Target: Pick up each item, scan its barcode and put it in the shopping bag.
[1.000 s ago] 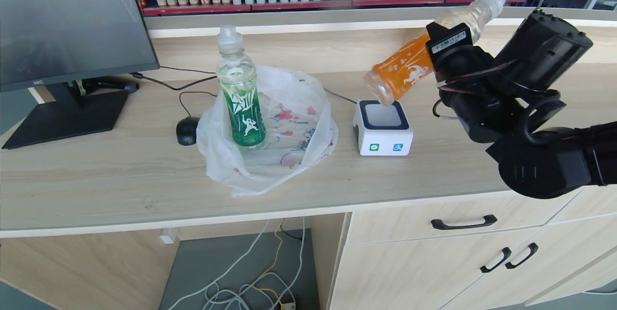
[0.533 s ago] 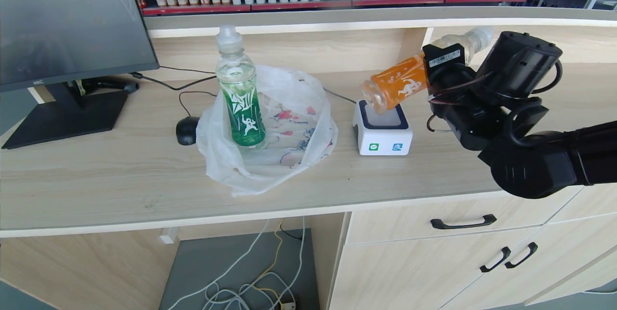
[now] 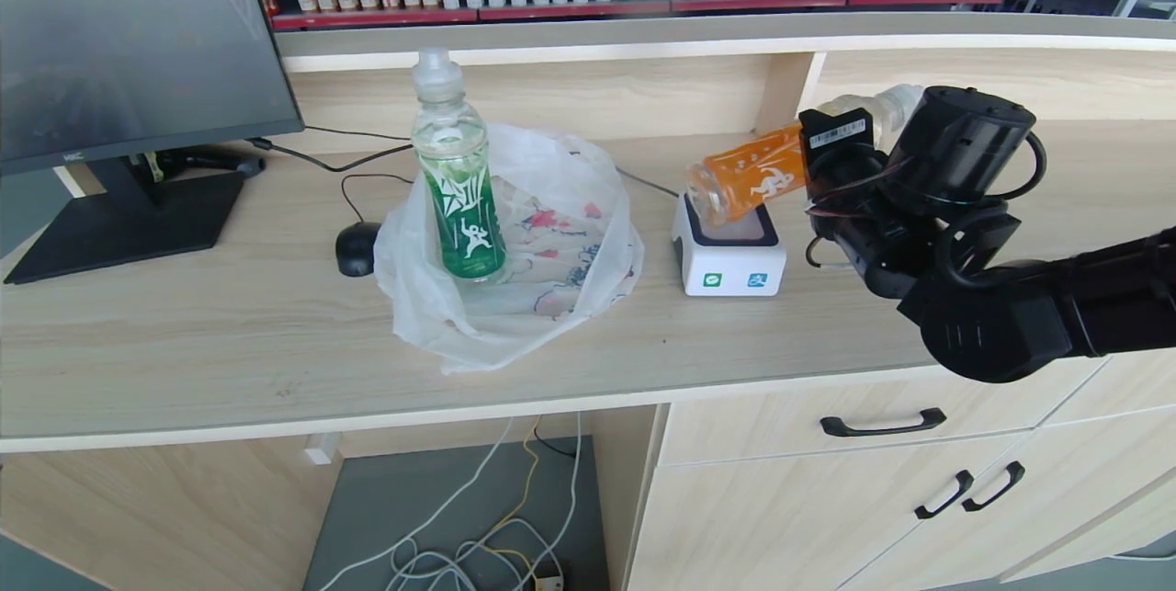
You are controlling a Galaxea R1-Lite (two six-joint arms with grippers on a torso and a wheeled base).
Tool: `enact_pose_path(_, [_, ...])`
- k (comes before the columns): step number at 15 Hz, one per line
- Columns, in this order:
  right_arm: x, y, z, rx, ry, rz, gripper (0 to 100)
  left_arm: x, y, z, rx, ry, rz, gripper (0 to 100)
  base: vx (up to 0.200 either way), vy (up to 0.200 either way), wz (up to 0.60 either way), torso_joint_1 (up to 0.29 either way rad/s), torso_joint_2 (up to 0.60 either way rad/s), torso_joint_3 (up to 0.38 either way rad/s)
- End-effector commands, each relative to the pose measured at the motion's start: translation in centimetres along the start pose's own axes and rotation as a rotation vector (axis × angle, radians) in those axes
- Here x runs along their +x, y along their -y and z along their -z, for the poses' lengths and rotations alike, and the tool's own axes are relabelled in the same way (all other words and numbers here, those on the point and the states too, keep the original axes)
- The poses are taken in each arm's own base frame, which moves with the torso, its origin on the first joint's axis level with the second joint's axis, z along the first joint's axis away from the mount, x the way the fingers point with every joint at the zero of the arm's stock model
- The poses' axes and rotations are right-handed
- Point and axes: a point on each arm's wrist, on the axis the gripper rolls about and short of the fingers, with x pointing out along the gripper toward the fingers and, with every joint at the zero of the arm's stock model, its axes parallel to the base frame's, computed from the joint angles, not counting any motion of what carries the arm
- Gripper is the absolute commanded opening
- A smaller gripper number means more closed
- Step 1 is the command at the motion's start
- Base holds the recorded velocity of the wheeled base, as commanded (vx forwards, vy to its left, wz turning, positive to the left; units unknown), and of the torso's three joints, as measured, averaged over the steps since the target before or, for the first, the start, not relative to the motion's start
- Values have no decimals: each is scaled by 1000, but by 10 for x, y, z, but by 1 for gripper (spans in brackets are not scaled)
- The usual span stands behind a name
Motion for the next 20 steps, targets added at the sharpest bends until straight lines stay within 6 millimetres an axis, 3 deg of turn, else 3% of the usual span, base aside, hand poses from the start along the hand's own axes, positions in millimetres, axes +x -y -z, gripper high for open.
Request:
enact_pose_path(1, [0, 1, 0, 2, 2, 2, 0, 0, 0, 0, 0, 0, 0, 100, 0, 0, 0, 0, 0, 0])
enact_pose_path(14, [0, -1, -1, 6, 4, -1, 0, 0, 0, 0, 0, 0, 0, 100, 0, 0, 0, 0, 0, 0])
enact_pose_path(20, [-13, -24, -15, 13, 11, -41, 0, 0, 0, 0, 0, 0, 0, 100, 0, 0, 0, 0, 0, 0])
